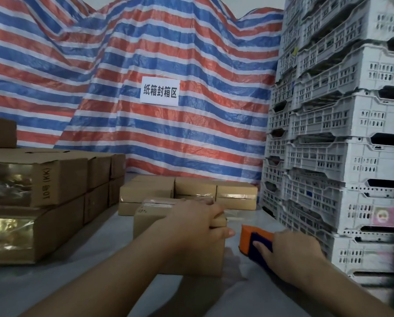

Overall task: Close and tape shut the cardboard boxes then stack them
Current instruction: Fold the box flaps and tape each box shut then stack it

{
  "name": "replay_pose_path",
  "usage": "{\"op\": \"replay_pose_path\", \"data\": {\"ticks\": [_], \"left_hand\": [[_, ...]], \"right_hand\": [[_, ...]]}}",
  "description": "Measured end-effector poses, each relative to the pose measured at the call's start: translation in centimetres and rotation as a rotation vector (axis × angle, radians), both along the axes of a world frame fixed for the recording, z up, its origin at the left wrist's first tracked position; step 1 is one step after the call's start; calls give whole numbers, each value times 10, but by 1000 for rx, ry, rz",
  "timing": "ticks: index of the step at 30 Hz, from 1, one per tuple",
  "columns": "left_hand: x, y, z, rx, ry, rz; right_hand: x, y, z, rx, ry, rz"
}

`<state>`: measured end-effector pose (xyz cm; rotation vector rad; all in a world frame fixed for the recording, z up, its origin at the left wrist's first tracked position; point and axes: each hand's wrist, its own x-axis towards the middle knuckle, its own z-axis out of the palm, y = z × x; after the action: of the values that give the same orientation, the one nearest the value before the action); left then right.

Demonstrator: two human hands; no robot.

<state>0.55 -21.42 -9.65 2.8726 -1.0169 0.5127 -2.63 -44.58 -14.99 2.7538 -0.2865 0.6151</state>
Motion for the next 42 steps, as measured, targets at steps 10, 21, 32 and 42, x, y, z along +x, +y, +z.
{"op": "replay_pose_path", "data": {"ticks": [10,21,32,42], "left_hand": [[4,-5,1,-3,4,4],[5,-1,-6,-69,-145,-53],[11,19,8,-524,204,-231],[-9,94,-27,-1145,245,132]], "right_hand": [[-5,67,50,974,-83,620],[-4,116,2,1619,-101,668],[-17,118,12,1590,-46,466],[-17,110,9,1358,-63,562]]}}
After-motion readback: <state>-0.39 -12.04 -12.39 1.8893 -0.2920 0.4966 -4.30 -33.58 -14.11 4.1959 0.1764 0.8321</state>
